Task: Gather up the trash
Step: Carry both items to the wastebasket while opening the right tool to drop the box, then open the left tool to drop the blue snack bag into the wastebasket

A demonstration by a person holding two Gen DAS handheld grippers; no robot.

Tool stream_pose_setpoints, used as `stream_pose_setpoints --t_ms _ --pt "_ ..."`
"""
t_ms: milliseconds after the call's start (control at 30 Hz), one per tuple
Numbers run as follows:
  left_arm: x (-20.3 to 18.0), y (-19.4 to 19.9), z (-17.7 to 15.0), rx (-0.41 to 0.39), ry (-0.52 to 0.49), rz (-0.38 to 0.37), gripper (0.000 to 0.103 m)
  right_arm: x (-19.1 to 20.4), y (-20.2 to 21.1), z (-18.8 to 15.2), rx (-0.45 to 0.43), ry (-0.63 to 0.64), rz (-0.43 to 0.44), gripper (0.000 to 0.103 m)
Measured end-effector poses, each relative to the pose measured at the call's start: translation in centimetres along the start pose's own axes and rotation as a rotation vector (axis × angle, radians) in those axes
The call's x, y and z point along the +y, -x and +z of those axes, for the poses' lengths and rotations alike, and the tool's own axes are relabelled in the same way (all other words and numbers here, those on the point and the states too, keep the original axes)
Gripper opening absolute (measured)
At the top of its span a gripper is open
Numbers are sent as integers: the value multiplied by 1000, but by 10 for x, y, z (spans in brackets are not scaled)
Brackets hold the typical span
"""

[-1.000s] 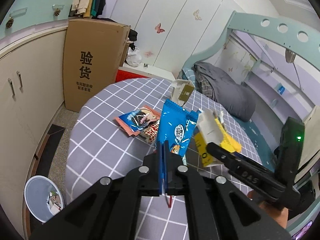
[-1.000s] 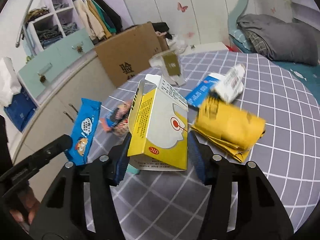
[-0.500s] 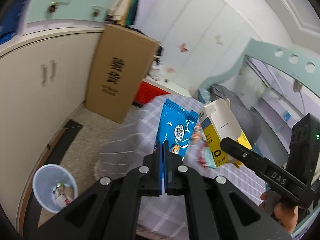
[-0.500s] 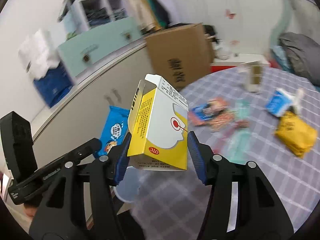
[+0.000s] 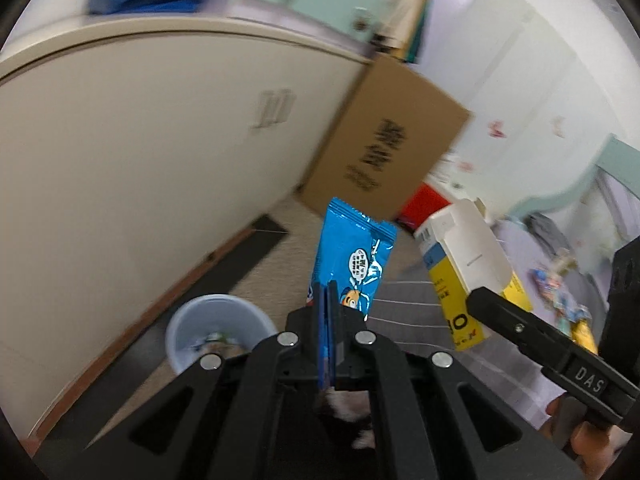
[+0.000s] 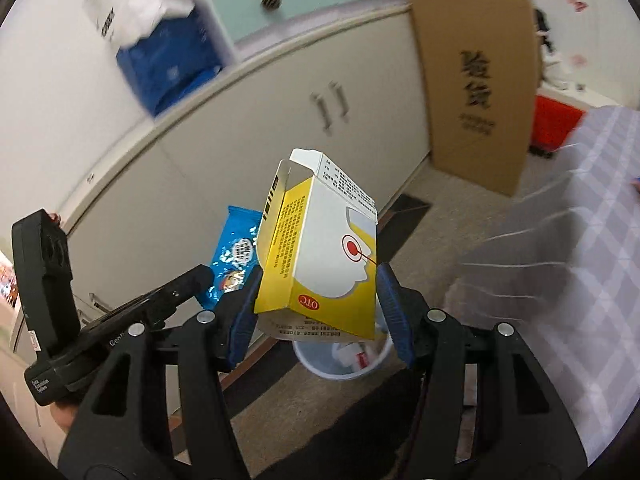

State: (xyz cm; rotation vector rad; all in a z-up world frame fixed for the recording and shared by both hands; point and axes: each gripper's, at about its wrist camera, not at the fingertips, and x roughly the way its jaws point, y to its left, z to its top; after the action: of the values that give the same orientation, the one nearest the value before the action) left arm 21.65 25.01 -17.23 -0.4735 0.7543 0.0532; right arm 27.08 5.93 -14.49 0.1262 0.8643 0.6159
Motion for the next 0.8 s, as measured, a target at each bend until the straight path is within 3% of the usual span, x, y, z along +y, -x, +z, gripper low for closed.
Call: stream_pose_setpoints --t_ms 100,167,300,500,800 --pt "33 -5 0 12 43 53 1 8 -35 -2 28 -3 11 63" --pt "51 -11 -2 20 56 98 1 9 -60 -4 56 -4 3 73" --pt "70 -21 -5 42 63 144 1 9 -92 -19 138 -7 -31 73" --pt "78 -34 -10 72 60 157 1 2 -96 -31 165 -18 -54 74" --pt "67 -46 -10 93 44 150 1 0 -82 -27 127 -16 -61 75"
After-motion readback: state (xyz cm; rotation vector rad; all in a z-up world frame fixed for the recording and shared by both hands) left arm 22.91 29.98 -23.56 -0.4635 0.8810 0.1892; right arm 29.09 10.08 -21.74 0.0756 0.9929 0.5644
